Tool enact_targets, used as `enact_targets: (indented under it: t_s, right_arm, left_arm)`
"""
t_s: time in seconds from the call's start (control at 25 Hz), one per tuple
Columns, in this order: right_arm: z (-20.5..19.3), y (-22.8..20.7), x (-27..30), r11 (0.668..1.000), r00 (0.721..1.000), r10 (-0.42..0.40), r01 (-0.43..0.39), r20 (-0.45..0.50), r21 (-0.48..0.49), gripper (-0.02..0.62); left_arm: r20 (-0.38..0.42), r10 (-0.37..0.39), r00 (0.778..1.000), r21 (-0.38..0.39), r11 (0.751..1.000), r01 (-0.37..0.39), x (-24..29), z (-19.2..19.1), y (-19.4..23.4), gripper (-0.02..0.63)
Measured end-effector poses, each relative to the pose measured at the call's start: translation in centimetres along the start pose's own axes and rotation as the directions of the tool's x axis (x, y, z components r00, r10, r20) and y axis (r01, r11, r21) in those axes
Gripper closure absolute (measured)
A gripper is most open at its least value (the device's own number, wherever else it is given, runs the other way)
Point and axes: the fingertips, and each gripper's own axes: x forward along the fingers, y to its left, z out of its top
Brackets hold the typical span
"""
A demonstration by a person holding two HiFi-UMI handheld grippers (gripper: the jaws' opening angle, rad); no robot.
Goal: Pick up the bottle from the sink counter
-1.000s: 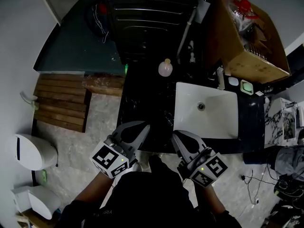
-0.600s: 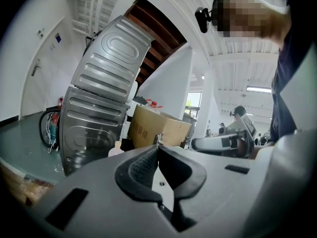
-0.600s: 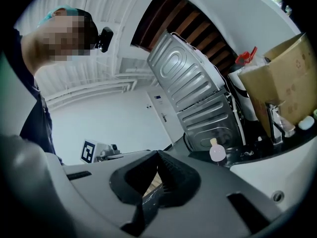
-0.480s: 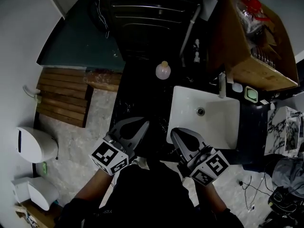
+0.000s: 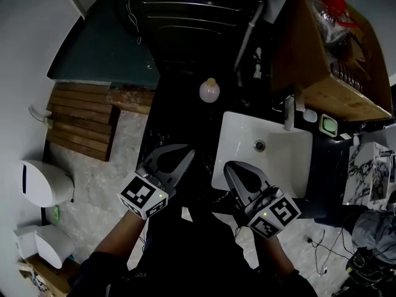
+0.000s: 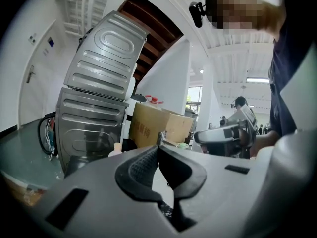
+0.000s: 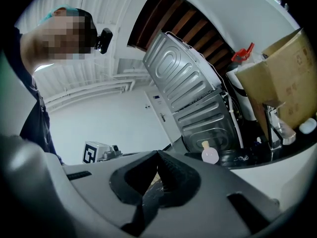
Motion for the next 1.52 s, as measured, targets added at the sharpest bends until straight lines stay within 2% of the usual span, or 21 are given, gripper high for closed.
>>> enact_targets:
  t_s: [0.32, 0.68, 1.12, 1.52]
  right_arm:
    - [-1.0, -1.9, 0.6, 0.999, 0.999, -0.043, 0.043, -0.026, 0.001, 0.574]
    - [-2.0, -3.8, 2.8, 0.996, 0.996, -0.080, 0.081, -0.041, 0.028, 0.574]
    - [-2.6, -5.9, 5.8, 0.990, 0.990, -0.127, 0.130, -0.062, 0.056, 0.574]
    - [-3.0, -7.7, 6.9, 0.980, 0.982, -0.175, 0.180, -0.071, 0.079, 0.574]
  left_arm:
    - [-0.008, -0.031, 0.999, 0.043, 0.999, 0.031, 2.3, -0.6, 2.0, 0.598]
    - [0.007, -0.065, 0.998, 0.027, 0.998, 0.065, 4.7, -0.6, 6.1, 0.598]
    - [-0.004, -0.125, 0.992, 0.046, 0.991, 0.125, 8.2, -0.3, 10.5, 0.597]
    - [-0.046, -0.158, 0.986, 0.069, 0.985, 0.161, 11.3, -1.2, 13.0, 0.541]
